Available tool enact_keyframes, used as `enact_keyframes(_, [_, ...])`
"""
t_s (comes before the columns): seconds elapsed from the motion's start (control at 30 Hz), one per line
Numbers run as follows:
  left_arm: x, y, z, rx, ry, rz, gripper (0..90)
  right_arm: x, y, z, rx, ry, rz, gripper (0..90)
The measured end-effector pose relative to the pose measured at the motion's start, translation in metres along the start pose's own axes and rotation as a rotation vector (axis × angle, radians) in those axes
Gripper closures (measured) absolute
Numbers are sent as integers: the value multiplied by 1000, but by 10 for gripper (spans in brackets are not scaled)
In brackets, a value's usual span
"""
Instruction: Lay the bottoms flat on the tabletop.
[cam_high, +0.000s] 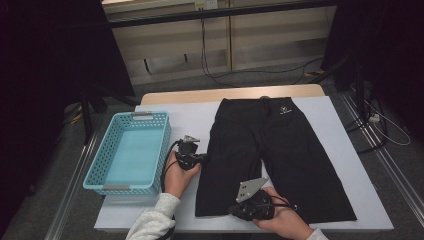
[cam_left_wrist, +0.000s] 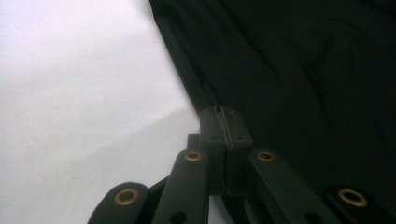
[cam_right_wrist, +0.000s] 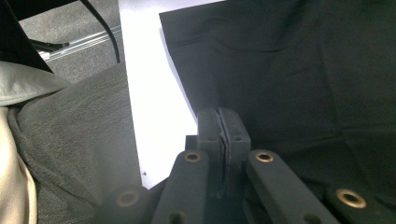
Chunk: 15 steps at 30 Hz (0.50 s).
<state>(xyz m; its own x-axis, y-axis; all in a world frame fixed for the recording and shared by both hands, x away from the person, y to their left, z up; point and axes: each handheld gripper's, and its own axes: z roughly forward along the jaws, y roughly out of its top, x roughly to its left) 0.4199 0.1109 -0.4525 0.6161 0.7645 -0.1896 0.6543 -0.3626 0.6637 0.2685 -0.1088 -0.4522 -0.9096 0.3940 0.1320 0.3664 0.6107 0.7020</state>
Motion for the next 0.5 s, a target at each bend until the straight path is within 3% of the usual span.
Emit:
enact_keyframes(0.23, [2,1,-8,-7,2,-25,899,1,0,0,-3,1,-2,896])
enact_keyframes(0.5, [2,-1,-12,-5,7,-24,900,3,1,0,-6,21,-10,897])
